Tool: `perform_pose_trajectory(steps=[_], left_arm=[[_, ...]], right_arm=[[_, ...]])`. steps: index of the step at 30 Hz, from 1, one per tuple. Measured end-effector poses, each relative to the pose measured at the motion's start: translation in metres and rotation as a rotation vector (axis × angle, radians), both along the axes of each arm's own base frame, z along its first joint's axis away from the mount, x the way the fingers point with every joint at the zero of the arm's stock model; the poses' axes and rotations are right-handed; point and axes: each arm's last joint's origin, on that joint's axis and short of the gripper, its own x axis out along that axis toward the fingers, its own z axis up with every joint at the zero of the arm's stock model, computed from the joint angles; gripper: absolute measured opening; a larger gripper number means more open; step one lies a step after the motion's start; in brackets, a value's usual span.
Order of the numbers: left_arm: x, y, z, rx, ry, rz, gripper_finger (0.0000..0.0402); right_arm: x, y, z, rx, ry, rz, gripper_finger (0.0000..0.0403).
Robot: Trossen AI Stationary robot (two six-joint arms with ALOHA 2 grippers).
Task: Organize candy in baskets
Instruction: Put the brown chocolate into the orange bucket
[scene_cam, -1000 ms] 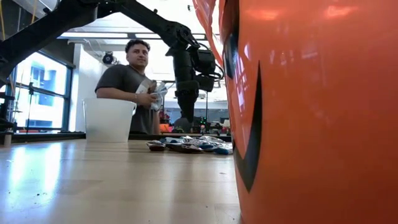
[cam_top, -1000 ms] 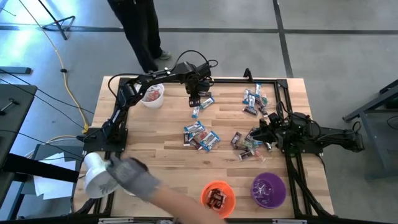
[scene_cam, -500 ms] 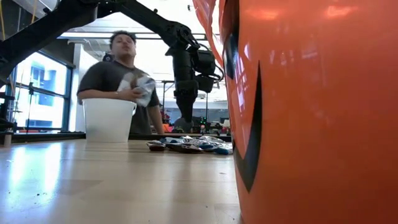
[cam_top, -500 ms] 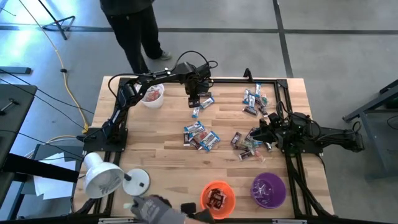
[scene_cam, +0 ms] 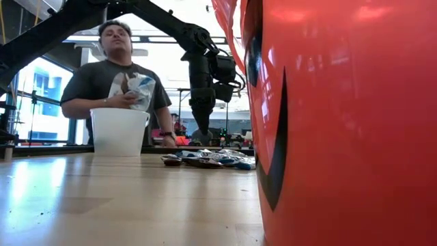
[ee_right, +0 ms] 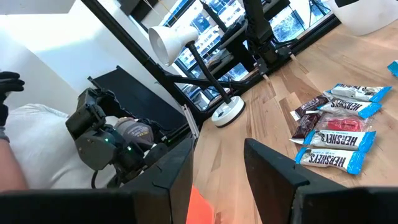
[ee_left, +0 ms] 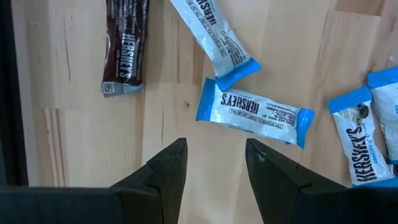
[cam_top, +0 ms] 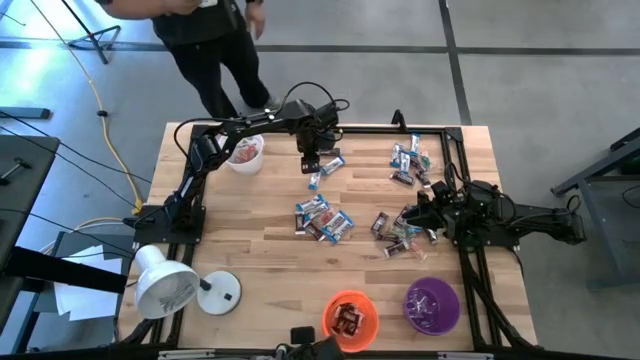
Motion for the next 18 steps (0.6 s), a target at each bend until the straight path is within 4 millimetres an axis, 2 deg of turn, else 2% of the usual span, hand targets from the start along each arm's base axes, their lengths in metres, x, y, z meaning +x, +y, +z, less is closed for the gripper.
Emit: perform_pose_trajectory(steps=[14,18], left_arm=[[-0.0006,-0.0004,0.0000,-0.004,0.006,-0.001,0.0152],[-0.0070,-0.0043,0.0090,-0.018,0.032,-0.027,0.0152]], right_arm=[[0.0000,0.0000,0.0000,0.000,0.000,0.000,0.0138],[0.0000,0.0000,0.0000,0.000,0.000,0.000,0.0138]])
